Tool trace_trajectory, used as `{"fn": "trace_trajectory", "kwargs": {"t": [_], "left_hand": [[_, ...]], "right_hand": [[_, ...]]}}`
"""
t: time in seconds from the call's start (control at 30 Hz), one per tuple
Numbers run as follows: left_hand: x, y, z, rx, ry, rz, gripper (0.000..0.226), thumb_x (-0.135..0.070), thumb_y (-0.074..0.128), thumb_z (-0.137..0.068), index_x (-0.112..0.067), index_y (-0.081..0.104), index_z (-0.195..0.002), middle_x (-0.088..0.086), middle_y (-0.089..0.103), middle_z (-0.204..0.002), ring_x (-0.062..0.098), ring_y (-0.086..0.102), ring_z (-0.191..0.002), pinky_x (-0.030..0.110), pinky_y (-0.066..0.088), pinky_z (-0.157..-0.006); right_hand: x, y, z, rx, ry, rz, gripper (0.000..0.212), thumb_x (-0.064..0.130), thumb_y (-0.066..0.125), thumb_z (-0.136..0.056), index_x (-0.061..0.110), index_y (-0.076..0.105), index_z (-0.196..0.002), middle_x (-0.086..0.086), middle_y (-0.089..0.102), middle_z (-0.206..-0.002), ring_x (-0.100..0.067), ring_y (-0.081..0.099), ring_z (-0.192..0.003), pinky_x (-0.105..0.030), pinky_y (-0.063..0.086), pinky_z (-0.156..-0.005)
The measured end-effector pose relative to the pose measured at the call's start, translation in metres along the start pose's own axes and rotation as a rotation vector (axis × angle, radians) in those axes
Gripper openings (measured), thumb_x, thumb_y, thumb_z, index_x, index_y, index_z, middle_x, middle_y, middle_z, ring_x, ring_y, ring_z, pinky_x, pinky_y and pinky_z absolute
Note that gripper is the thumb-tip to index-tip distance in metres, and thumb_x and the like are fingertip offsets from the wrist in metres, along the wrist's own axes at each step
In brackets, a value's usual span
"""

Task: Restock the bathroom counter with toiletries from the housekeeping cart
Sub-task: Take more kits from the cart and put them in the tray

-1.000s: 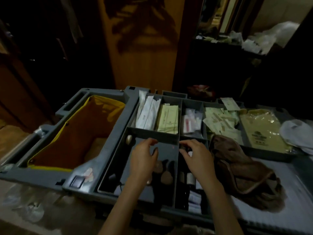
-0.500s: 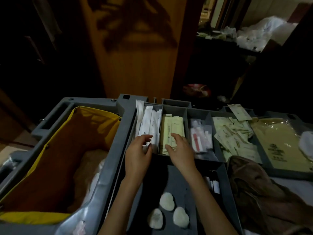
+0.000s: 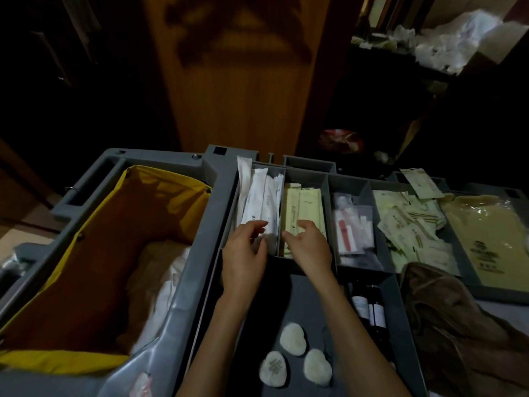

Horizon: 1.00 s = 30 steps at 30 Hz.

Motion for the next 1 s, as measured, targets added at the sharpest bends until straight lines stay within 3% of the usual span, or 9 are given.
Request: {"fn": "trace_trajectory", "kwargs": {"t": [0.2,0.27,0.37,0.43,0.5,0.57,0.7,0.87,1.0], "left_hand": [[-0.005,0.000,0.002,0.003,-0.003,0.037,0.028,-0.005,0.060,-0.090,-0.015,0.065,-0.115,-0.002,0.066,-0.108,0.006,0.062,-0.098,0.023,0.054,-0.086],[-0.006,0.001,0.002,0.014,-0.003,0.042,0.027,-0.005,0.060,-0.090,-0.016,0.065,-0.115,-0.002,0.066,-0.108,0.006,0.062,-0.098,0.019,0.052,-0.085],[-0.005,0.001,0.001,0.018,-0.007,0.053,0.028,-0.006,0.059,-0.090,-0.018,0.065,-0.114,-0.002,0.066,-0.108,0.005,0.062,-0.096,0.019,0.053,-0.084],[-0.004,0.001,0.001,0.015,-0.024,0.067,0.027,-0.006,0.059,-0.090,-0.019,0.065,-0.113,-0.004,0.067,-0.107,0.005,0.062,-0.096,0.020,0.054,-0.083],[-0.004,0.000,-0.001,0.005,-0.027,0.082,0.027,-0.007,0.059,-0.089,-0.018,0.066,-0.112,-0.004,0.067,-0.105,0.005,0.063,-0.095,0.024,0.055,-0.083],[-0.003,0.001,-0.001,0.005,-0.030,0.096,0.027,-0.007,0.059,-0.089,-0.017,0.066,-0.113,-0.003,0.067,-0.105,0.007,0.064,-0.095,0.025,0.056,-0.082],[-0.003,0.002,-0.001,0.028,-0.078,0.128,0.030,-0.010,0.060,-0.090,-0.018,0.065,-0.119,-0.002,0.067,-0.111,0.008,0.064,-0.099,0.025,0.055,-0.086],[-0.004,0.001,-0.002,0.035,-0.108,0.135,0.033,-0.013,0.059,-0.093,-0.015,0.061,-0.125,0.000,0.067,-0.116,0.009,0.063,-0.103,0.028,0.053,-0.091],[-0.004,0.002,-0.002,0.041,-0.108,0.136,0.033,-0.013,0.058,-0.093,-0.016,0.061,-0.126,0.000,0.067,-0.115,0.007,0.062,-0.101,0.019,0.051,-0.086]], "right_hand": [[0.005,-0.001,0.006,-0.073,-0.056,0.127,0.051,0.037,0.063,-0.089,0.014,0.052,-0.133,-0.007,0.046,-0.136,-0.025,0.052,-0.119,-0.036,0.045,-0.097],[0.009,0.000,0.002,-0.022,-0.046,0.025,0.046,0.037,0.063,-0.088,0.016,0.057,-0.129,-0.006,0.054,-0.134,-0.024,0.054,-0.118,-0.038,0.045,-0.100],[0.012,-0.001,0.000,0.023,0.010,-0.130,0.039,0.031,0.064,-0.088,0.018,0.056,-0.125,-0.004,0.058,-0.127,-0.020,0.058,-0.106,-0.032,0.046,-0.090],[0.010,-0.007,-0.002,0.013,0.063,-0.291,0.043,0.020,0.065,-0.089,0.014,0.051,-0.129,-0.006,0.056,-0.126,-0.017,0.055,-0.098,-0.028,0.045,-0.084],[0.009,-0.011,-0.001,0.047,0.116,-0.448,0.054,0.019,0.067,-0.089,0.010,0.044,-0.137,-0.004,0.053,-0.127,-0.018,0.054,-0.105,-0.025,0.042,-0.086],[0.007,-0.010,0.000,0.066,0.094,-0.382,0.057,0.030,0.066,-0.089,0.011,0.045,-0.139,-0.006,0.054,-0.134,-0.021,0.054,-0.116,-0.026,0.042,-0.091],[0.007,0.001,0.008,0.026,-0.110,-0.052,0.044,0.048,0.051,-0.095,0.022,0.060,-0.129,-0.003,0.064,-0.124,-0.021,0.060,-0.112,-0.036,0.046,-0.095],[0.004,0.000,0.011,0.115,-0.113,-0.143,0.058,0.049,0.062,-0.088,0.020,0.052,-0.138,-0.003,0.060,-0.132,-0.017,0.058,-0.119,-0.038,0.045,-0.102],[0.003,0.000,0.013,0.020,-0.161,-0.171,0.048,0.037,0.066,-0.089,0.017,0.058,-0.132,-0.002,0.064,-0.124,-0.013,0.060,-0.108,-0.031,0.048,-0.095]]}}
Point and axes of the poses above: each hand's wrist, its own z-axis away from the middle knuckle, its own y-axis out of the palm, x = y × z, the point moved 3 cm from there along -z, towards the middle knuckle
